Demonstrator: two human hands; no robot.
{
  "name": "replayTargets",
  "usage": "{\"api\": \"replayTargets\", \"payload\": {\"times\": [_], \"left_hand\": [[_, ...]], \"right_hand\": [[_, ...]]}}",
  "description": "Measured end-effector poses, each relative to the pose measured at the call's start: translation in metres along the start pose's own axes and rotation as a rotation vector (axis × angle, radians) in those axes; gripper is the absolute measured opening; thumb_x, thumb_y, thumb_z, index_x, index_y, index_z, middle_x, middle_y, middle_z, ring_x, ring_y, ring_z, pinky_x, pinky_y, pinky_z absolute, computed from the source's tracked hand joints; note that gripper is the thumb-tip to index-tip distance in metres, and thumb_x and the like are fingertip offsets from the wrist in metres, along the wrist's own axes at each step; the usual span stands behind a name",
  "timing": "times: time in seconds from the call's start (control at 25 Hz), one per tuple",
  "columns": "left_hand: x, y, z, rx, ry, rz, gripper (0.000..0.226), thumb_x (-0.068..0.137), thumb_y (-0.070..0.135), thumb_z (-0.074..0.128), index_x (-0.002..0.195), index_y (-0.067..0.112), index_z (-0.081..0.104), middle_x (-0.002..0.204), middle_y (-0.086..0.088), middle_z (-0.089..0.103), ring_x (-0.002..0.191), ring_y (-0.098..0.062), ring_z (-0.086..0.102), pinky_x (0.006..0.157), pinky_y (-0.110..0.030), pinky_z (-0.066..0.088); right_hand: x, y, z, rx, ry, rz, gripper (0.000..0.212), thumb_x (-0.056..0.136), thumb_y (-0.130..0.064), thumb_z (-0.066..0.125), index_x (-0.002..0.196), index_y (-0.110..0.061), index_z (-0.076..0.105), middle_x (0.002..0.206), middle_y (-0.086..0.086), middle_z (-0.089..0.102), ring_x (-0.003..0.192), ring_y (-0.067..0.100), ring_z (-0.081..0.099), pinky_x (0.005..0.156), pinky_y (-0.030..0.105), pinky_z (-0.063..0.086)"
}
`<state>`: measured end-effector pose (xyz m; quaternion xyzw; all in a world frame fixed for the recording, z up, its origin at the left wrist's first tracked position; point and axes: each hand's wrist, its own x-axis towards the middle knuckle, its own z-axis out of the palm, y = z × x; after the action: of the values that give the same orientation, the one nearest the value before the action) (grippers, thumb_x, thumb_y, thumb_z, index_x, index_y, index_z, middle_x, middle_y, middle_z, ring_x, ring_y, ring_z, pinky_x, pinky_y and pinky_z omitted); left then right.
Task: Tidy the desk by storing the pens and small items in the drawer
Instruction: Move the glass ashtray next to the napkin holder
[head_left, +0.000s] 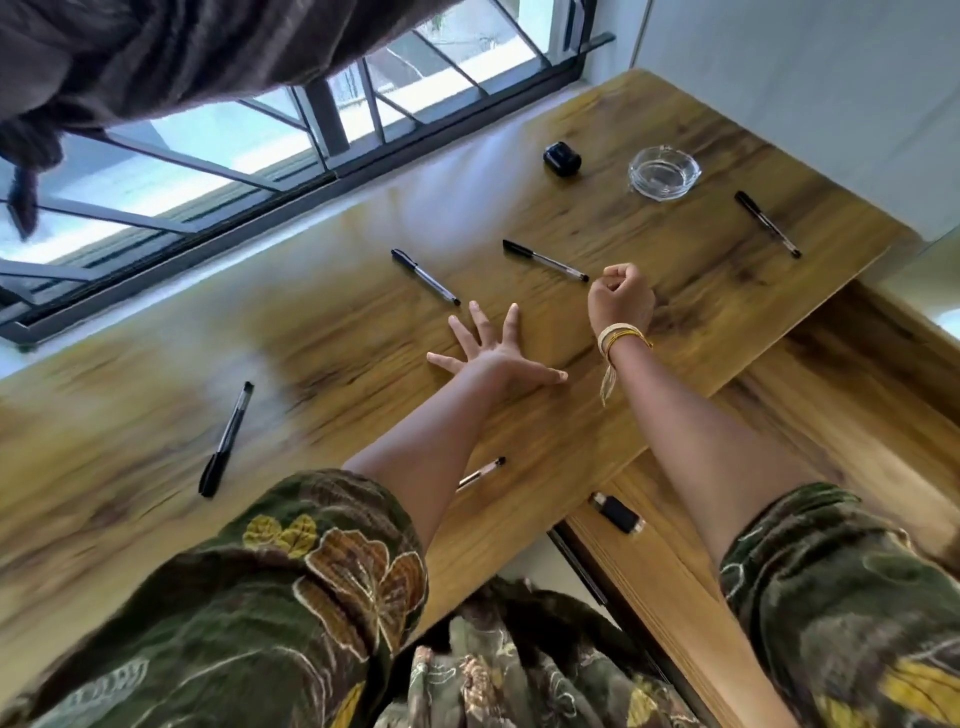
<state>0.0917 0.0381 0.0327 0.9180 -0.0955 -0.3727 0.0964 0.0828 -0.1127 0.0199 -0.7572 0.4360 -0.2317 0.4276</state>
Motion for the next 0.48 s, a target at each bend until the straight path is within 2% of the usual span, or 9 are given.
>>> {"api": "replayTargets", "payload": {"times": [0.12, 0.24, 0.32, 0.4, 0.48], "left_hand": [[0.014, 0.014, -0.008, 0.001, 0.009, -0.035, 0.135, 0.052, 0.084, 0.065, 0.145, 0.044, -0.024, 0.144, -0.005, -0.051, 0.131, -0.037, -0.046, 0.097, -0.079, -0.013], [0.026, 0.026, -0.01, 0.009, -0.017, -0.075, 0.136, 0.052, 0.089, 0.059, 0.143, 0.041, -0.03, 0.142, -0.008, -0.052, 0.13, -0.042, -0.045, 0.097, -0.081, -0.009], [0.029, 0.03, -0.01, 0.053, -0.025, -0.09, 0.134, 0.055, 0.089, 0.056, 0.142, 0.039, -0.032, 0.144, -0.01, -0.05, 0.132, -0.044, -0.042, 0.098, -0.082, -0.002], [0.029, 0.032, -0.011, 0.083, -0.028, -0.099, 0.131, 0.058, 0.087, 0.055, 0.143, 0.038, -0.032, 0.146, -0.012, -0.046, 0.134, -0.046, -0.037, 0.097, -0.083, 0.007], [0.031, 0.036, -0.015, 0.09, -0.047, -0.12, 0.131, 0.058, 0.086, 0.056, 0.142, 0.037, -0.032, 0.148, -0.013, -0.044, 0.135, -0.048, -0.034, 0.095, -0.084, 0.014]], "right_hand": [[0.054, -0.004, 0.021, 0.035, -0.05, 0.14, 0.054, 0.078, -0.022, 0.053, 0.128, -0.003, 0.044, 0.123, 0.017, 0.06, 0.105, 0.037, 0.061, 0.091, 0.038, 0.049], [0.148, 0.012, 0.056, 0.095, -0.025, 0.31, 0.091, 0.067, -0.052, 0.046, 0.142, -0.007, 0.023, 0.126, 0.018, 0.058, 0.096, 0.041, 0.067, 0.083, 0.049, 0.056], [0.197, 0.012, 0.06, 0.169, 0.004, 0.403, 0.087, 0.065, -0.054, 0.047, 0.137, -0.009, 0.027, 0.114, 0.018, 0.064, 0.082, 0.04, 0.07, 0.074, 0.048, 0.058], [0.235, 0.012, 0.066, 0.193, -0.001, 0.461, 0.077, 0.07, -0.053, 0.047, 0.133, -0.011, 0.033, 0.099, 0.016, 0.067, 0.061, 0.035, 0.07, 0.055, 0.045, 0.059], [0.266, 0.02, 0.075, 0.192, -0.051, 0.506, 0.077, 0.076, -0.063, 0.038, 0.132, -0.01, 0.041, 0.091, 0.013, 0.069, 0.046, 0.028, 0.067, 0.038, 0.039, 0.054]]}}
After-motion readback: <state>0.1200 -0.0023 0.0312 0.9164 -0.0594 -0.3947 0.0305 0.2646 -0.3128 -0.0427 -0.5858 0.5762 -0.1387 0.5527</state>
